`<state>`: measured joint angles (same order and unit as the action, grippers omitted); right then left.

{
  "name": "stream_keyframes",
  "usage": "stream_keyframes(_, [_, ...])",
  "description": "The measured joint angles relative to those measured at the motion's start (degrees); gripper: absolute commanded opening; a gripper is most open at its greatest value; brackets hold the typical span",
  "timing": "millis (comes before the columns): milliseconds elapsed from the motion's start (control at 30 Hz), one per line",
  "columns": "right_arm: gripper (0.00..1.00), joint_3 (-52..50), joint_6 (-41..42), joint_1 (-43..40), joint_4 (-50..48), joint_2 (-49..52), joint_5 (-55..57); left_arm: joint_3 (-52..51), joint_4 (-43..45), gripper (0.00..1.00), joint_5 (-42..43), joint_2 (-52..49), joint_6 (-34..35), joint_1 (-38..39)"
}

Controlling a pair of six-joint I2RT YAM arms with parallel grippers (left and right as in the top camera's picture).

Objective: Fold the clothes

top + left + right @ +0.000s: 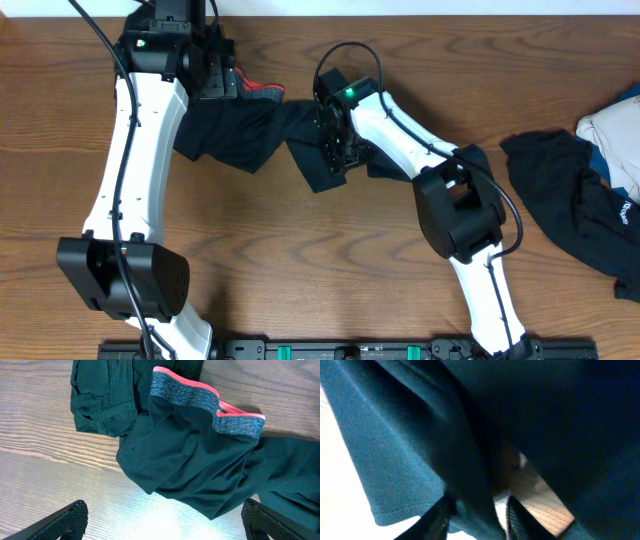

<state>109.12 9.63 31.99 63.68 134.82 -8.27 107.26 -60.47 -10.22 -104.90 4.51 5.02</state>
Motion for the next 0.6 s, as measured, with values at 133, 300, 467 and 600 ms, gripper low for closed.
stream_keyframes(133, [0.06, 0.0, -0.3, 0.0, 0.4, 0.0, 1.1, 0.0, 0.0, 0.98, 0.0, 0.0, 0.0, 0.0])
stream_keyframes(300, [0.01, 0.0, 0.0, -0.2, 1.6, 0.0, 2.7, 0.0, 0.0, 0.98, 0.0, 0.0, 0.0, 0.0])
stream_keyframes(467, [0.01, 0.0, 0.0, -2.0, 6.0, 0.0, 9.0, 0.0, -0.2, 0.98, 0.0, 0.0, 0.0, 0.0])
stream_keyframes(600, [0.01, 0.0, 0.3, -4.5, 10.5, 0.0, 15.6, 0.0, -0.2, 0.98, 0.0, 0.0, 0.0, 0.0])
